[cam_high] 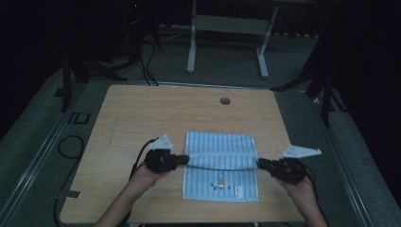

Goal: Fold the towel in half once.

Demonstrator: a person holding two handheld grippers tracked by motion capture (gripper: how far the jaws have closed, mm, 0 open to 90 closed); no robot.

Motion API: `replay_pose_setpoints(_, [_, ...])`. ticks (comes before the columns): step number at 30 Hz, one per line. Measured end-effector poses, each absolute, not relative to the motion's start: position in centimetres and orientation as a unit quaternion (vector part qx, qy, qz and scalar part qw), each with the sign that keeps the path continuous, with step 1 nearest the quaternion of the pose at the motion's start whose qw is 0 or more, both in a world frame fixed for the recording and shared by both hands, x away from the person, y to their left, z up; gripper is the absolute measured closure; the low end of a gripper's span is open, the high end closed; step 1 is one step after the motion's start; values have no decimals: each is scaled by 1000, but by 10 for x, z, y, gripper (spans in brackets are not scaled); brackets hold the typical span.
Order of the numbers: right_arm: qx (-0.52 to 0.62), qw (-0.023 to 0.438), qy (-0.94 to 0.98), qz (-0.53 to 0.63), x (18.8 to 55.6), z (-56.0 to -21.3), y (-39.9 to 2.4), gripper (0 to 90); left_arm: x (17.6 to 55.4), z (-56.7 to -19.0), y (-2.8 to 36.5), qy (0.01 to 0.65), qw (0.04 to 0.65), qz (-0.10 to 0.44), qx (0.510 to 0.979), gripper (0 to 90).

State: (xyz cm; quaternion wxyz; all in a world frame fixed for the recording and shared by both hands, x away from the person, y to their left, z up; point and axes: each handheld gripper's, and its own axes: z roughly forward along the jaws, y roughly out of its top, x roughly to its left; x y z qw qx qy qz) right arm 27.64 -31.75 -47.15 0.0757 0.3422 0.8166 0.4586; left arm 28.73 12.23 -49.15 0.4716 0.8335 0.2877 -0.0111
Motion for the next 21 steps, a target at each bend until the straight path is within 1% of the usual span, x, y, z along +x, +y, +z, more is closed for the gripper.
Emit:
replay_pose_setpoints(1, [341,85,819,454,267,-474,-321,656,280,-498,125,281,465,-33,839,601])
replay_pose_setpoints(2, [348,86,820,446,259,-479,-327,641,272,-505,126,272,445,-38,852,531])
replay_pose_setpoints(3, [359,78,822,436,253,-484,-333,623,268,-510,127,271,438,-35,857,520])
replay_pose_setpoints(5, [372,84,822,423,250,-490,-338,616,262,-516,128,279,440,-32,853,441])
replay_pose_setpoints(7, [380,71,818,426,250,-496,-338,607,260,-518,127,290,448,-34,845,441])
replay_pose_setpoints(9, [379,62,823,418,253,-500,-331,590,259,-518,123,289,445,-25,847,429])
replay_pose_setpoints(10, [368,66,833,408,255,-503,-325,576,259,-518,121,290,448,-25,845,418])
replay_pose_setpoints(12, [358,59,842,398,258,-507,-315,576,260,-518,116,288,453,-36,843,418])
replay_pose_setpoints(15, [342,40,847,404,257,-510,-305,574,259,-520,106,278,444,-31,851,417])
replay_pose_setpoints(17, [332,50,856,393,253,-513,-298,562,258,-523,101,280,442,-29,852,418])
replay_pose_setpoints(18, [326,47,863,382,253,-516,-296,552,258,-525,98,278,436,-27,856,418])
replay_pose_setpoints(19, [324,53,868,371,253,-519,-294,550,258,-527,95,278,427,-21,860,418])
replay_pose_setpoints(21, [323,63,877,351,256,-525,-290,549,260,-532,90,277,411,-27,868,418])
